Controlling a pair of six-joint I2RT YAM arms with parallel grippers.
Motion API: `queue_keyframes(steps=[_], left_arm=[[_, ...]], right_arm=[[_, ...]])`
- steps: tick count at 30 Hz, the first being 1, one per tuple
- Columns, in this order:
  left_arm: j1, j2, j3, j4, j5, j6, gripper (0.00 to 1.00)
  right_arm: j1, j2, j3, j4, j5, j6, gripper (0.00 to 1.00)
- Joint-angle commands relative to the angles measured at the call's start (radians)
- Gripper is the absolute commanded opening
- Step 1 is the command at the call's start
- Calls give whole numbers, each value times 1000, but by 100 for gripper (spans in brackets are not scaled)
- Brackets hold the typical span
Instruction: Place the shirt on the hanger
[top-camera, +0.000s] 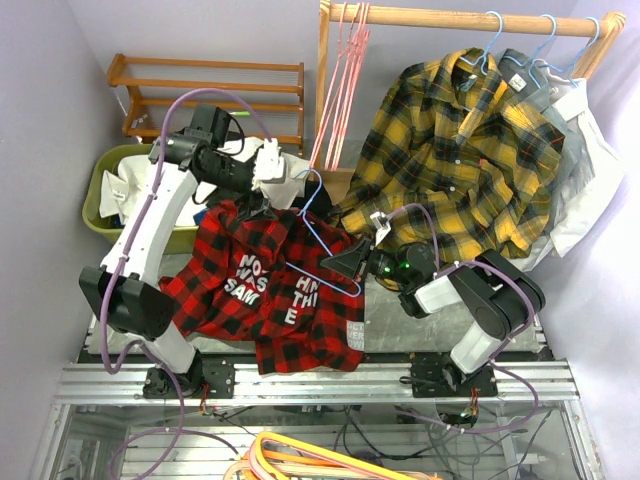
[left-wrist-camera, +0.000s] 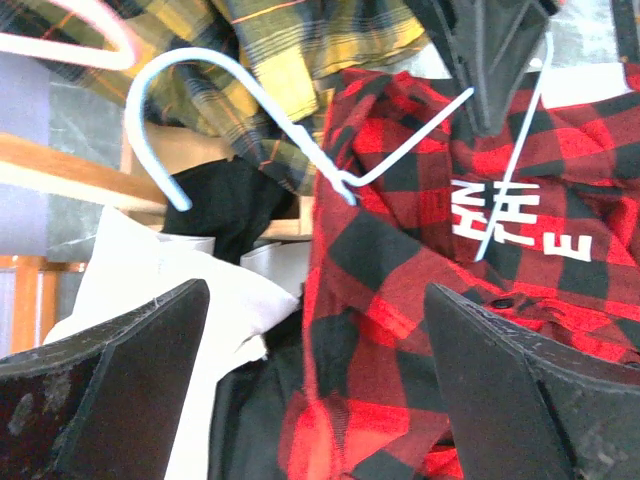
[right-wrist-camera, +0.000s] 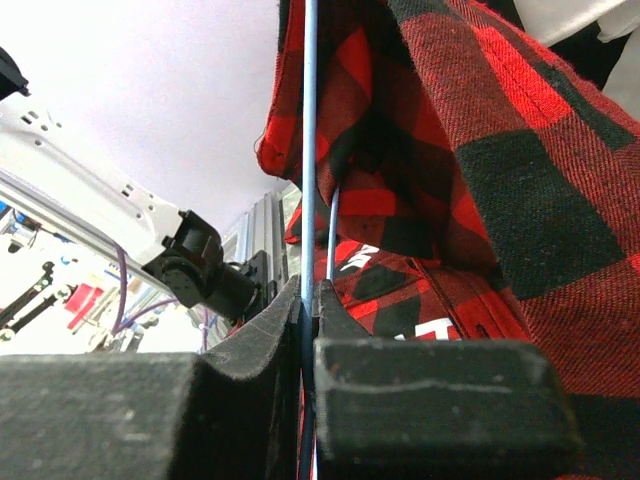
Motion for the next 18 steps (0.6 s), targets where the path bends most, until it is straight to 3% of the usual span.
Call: queue_keyframes(steps=[1, 4, 5, 12, 18], left_arm=[[18, 90, 78, -40, 37, 0, 96], [18, 224, 224, -220, 61, 85, 82], [19, 265, 263, -271, 73, 75, 82], [-13, 298, 265, -276, 77, 59, 82], [-30, 289, 237, -277, 84, 42, 71]], right_arm=[[9, -43, 8, -9, 11, -54, 0], [10, -80, 13, -70, 16, -85, 0], [11, -92, 17, -88, 16, -94, 0], [17, -167, 35, -216, 30, -149, 0], [18, -186, 35, -245, 40, -164, 0]])
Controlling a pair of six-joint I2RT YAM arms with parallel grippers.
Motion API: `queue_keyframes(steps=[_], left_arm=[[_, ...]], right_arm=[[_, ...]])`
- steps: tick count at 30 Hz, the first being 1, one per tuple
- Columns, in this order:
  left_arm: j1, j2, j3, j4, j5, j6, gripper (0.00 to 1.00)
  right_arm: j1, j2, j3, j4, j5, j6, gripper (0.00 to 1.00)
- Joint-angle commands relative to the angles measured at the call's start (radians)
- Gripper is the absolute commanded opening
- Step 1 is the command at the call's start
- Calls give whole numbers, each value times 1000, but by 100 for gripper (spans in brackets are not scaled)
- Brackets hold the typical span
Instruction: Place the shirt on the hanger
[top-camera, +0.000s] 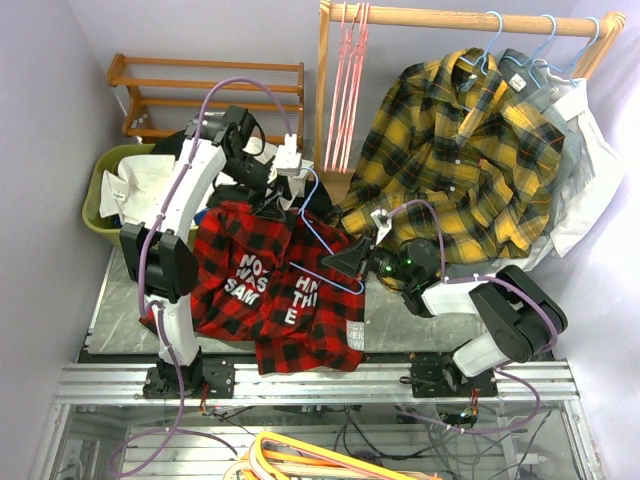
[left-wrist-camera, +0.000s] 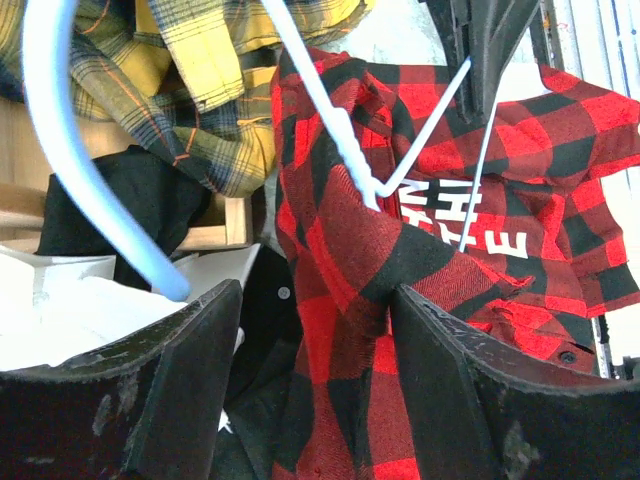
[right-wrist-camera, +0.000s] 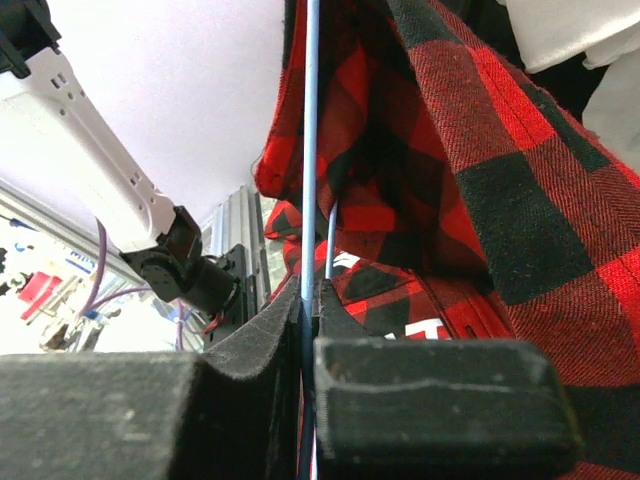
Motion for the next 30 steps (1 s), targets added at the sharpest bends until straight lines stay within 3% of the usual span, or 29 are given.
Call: queue_keyframes(steps=[1, 3, 5, 7, 17, 18, 19, 20, 26, 29, 30], left_arm=[[-15, -26, -10, -30, 54, -6, 71], [-17, -28, -21, -30, 68, -10, 71], [-23, -33, -37, -30, 81, 0, 63], [-33, -33, -46, -30, 81, -2, 35], [-56, -45, -99, -30, 38, 9, 38], [-56, -49, -107, -30, 38, 14, 36], [-56, -54, -114, -30, 39, 21, 19], [-56, -58, -119, -29, 41, 30, 9], [-53, -109, -129, -22, 49, 76, 7], [-40, -145, -113, 35, 60, 3, 7], [-37, -158, -113, 69, 61, -29, 7]], right_arm=[[8, -21, 22, -10, 18, -39, 0], [9, -21, 22, -7, 20, -37, 0], [13, -22, 23, -11, 28, -40, 0], [16, -28, 25, -22, 40, -47, 0], [23, -96, 22, -108, 108, -103, 0], [24, -101, 20, -108, 114, -103, 0], [25, -104, 19, -107, 117, -103, 0], [25, -105, 19, -106, 119, -103, 0], [28, -127, 16, -113, 132, -94, 3], [27, -230, -2, -215, 163, -120, 53], [24, -275, -26, -233, 197, -116, 88]])
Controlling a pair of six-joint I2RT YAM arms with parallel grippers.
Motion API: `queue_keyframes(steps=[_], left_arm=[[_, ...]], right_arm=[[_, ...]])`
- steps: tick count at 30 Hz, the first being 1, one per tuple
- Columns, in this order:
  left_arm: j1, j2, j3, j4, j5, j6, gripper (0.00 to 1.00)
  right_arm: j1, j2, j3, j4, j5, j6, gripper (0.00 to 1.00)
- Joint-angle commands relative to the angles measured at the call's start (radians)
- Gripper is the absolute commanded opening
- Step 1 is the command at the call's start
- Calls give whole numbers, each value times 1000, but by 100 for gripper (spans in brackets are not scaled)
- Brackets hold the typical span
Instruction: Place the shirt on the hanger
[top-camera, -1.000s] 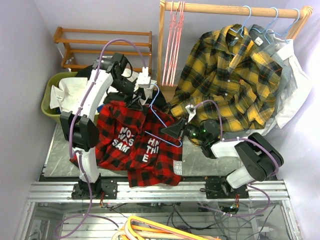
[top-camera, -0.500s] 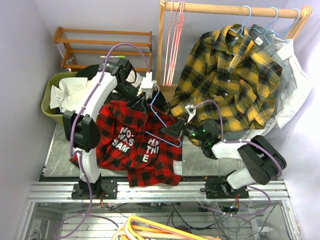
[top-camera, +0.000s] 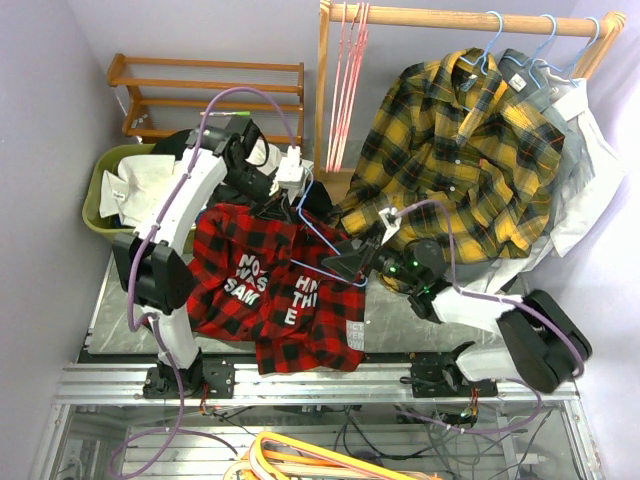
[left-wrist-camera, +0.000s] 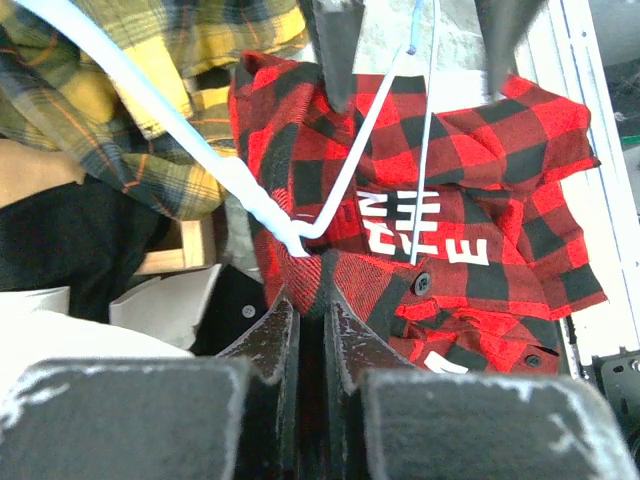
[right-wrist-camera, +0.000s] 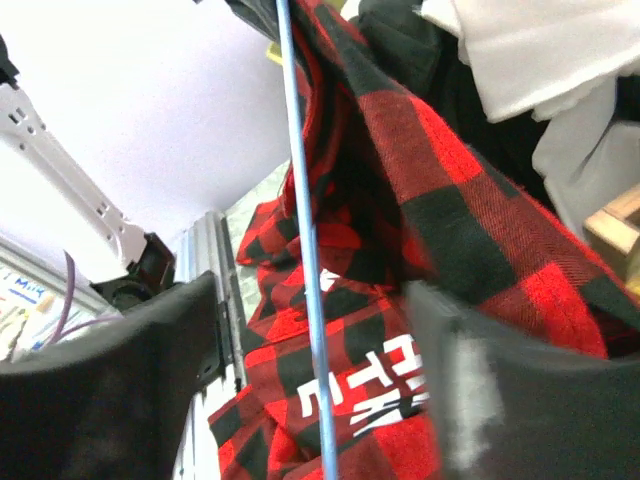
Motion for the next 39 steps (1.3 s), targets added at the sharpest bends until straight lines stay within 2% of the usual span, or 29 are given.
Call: queue_keyframes(steps=[1, 3, 7, 10, 17, 21, 23, 28, 35, 39], left_arm=[[13, -92, 10, 108, 43, -110, 7], [15, -118, -6, 142, 41, -164, 7], [16, -136, -26, 78, 74, -107, 7], [17, -164, -53, 82, 85, -112, 7], [17, -220, -96, 243, 54, -354, 7], [16, -257, -111, 368, 65, -517, 7], [15, -264, -101, 384, 85, -555, 7], [14, -244, -51, 282, 111, -498, 7], [2, -279, -84, 305, 111, -516, 7], [-5, -291, -95, 323, 104, -535, 7]], right_arm=[[-9, -175, -52, -70, 109, -19, 98], [-17, -262, -88, -134, 129, -20, 100], [-24, -468, -137, -297, 179, -43, 100], [-58, -567, -193, -330, 139, 1, 100], [-68, -729, -305, -407, 71, -4, 100], [-51, -704, -310, -447, 68, -45, 100], [-45, -670, -332, -396, 86, -39, 100], [-43, -583, -346, -258, 177, 21, 100], [-37, -435, -345, -53, 222, 106, 100], [-36, -341, -318, 67, 175, 147, 100]])
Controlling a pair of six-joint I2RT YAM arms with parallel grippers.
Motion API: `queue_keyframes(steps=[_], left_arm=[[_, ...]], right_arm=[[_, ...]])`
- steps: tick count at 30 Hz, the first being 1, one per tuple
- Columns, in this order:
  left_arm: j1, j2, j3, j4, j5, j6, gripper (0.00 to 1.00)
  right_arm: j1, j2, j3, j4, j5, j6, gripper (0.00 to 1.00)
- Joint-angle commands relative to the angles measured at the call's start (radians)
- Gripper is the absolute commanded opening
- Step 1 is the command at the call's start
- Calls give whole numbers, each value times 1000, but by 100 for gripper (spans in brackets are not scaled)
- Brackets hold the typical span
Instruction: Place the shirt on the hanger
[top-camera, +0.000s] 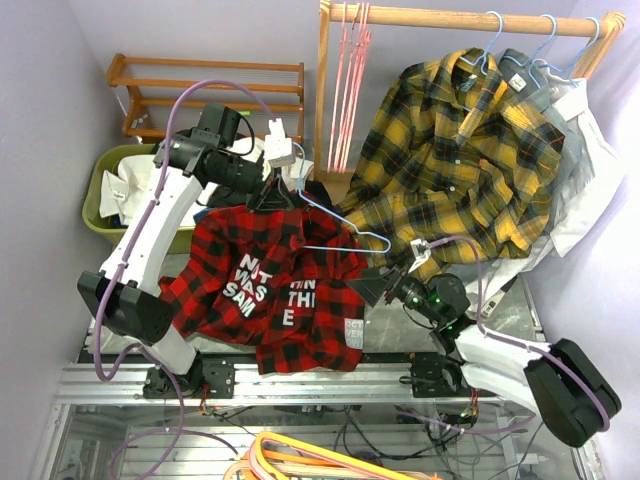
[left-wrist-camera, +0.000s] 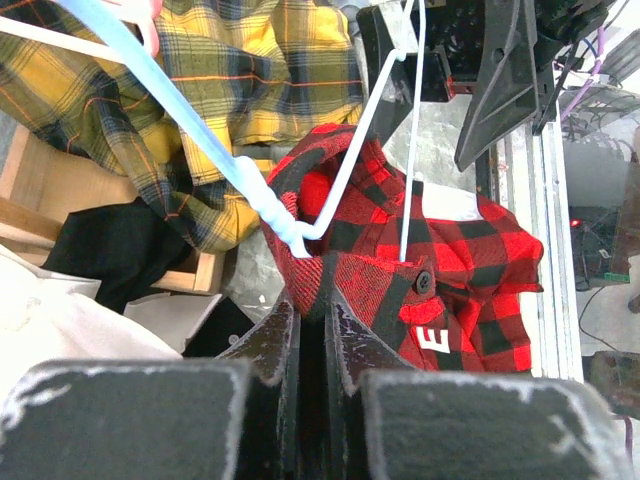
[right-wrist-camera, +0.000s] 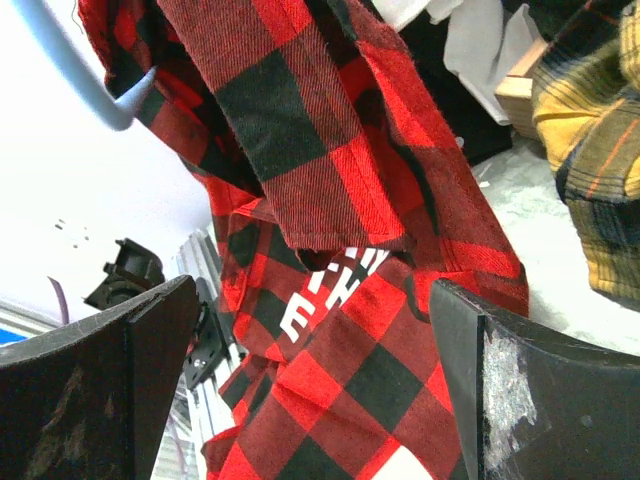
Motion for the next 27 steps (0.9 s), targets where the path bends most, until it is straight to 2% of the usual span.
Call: queue_keyframes(steps=[1, 5, 10, 15, 16, 18, 21, 22, 23, 25, 27], left_arm=[[-15, -49, -12, 34, 48, -35, 7], [-29, -61, -20, 31, 45, -25, 7], [-35, -68, -24, 17, 38, -2, 7], [-37, -74, -46, 23, 26, 0, 7], [-36, -75, -49, 25, 25, 0, 7], [-36, -75, -54, 24, 23, 1, 7], [-37, -79, -57, 23, 24, 6, 7], [-36, -80, -55, 22, 23, 8, 7], [-36, -79, -53, 21, 20, 10, 7], [-36, -79, -49, 8, 10, 28, 7], [-36, -79, -36, -27, -28, 71, 7]], right_arm=[[6, 91, 31, 215, -21, 61, 100], [5, 207, 29, 361, -21, 112, 97], [5, 366, 44, 572, -62, 200, 79], [3, 492, 45, 734, -68, 268, 67], [-1, 506, 47, 757, -69, 277, 62], [-12, 532, 56, 781, -85, 295, 45], [-18, 552, 67, 802, -98, 308, 19], [-19, 555, 70, 804, -101, 309, 5], [-19, 557, 72, 803, -103, 310, 0], [-33, 551, 57, 807, -101, 314, 0], [-96, 530, 19, 802, -103, 323, 0]])
